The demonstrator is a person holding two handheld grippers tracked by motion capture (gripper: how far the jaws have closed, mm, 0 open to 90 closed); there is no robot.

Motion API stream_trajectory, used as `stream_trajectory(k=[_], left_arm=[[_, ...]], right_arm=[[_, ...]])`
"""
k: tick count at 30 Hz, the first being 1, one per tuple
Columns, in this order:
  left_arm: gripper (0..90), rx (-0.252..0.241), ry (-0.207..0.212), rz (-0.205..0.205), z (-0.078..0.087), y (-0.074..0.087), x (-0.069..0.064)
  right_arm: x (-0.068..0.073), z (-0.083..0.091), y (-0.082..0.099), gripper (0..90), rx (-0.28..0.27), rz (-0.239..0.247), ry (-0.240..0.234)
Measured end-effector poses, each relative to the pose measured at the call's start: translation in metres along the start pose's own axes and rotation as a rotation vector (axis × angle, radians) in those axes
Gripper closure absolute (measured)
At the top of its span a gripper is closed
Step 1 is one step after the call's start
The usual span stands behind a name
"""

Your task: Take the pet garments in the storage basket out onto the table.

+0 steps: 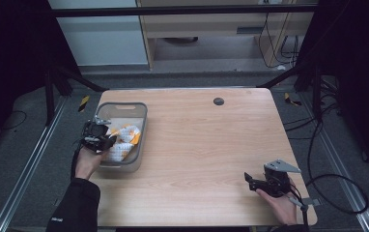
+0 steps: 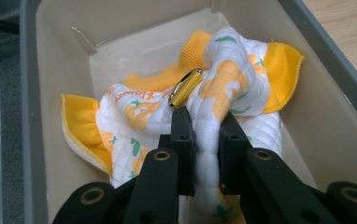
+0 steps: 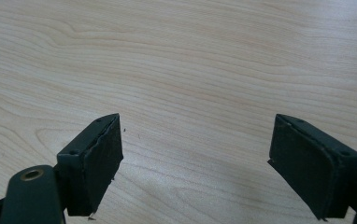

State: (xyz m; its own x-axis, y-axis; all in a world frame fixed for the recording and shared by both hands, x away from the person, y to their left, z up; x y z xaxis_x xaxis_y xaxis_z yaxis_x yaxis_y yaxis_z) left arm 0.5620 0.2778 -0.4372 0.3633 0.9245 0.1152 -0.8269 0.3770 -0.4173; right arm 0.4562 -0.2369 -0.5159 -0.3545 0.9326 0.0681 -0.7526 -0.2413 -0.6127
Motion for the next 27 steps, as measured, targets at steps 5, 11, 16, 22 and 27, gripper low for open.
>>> stream_trajectory(k=[5, 11, 16, 22, 27], left_arm=[[80.1, -0.029, -0.001, 0.007, 0.012, 0.000, 0.004], [80.3, -0.057, 0.000, 0.005, 0.025, -0.001, 0.006], [80.4, -0.080, 0.002, 0.009, 0.035, -0.003, 0.008], [80.3, -0.106, -0.004, 0.012, 0.046, -0.005, 0.010], [80.3, -0.118, -0.003, 0.009, 0.052, -0.006, 0.011]], right_arm=[[0.000, 0.000, 0.000, 17.1, -0.004, 0.002, 0.002], [0.000, 0.001, 0.000, 17.1, -0.005, 0.003, 0.001], [0.000, 0.000, 0.000, 17.1, -0.003, 0.003, 0.003], [0.000, 0.001, 0.000, 17.1, -0.004, -0.001, -0.002], [0.000, 0.001, 0.000, 17.1, -0.005, 0.000, -0.002]])
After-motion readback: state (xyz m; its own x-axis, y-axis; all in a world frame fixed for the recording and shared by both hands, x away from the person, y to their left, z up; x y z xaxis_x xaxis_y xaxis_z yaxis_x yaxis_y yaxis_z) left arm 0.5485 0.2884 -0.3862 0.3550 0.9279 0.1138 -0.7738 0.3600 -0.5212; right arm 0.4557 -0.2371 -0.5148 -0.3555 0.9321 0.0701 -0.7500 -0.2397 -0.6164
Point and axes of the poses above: each handheld gripper's, and its own axes: z roughly backward along the jaws, y roughly out of its underside, x roughly to its left, the point moved 5 cm from there along -z, roughly forward along the jaws, and after that the axes turned 15 degrees about x, right-handed, at the moved point
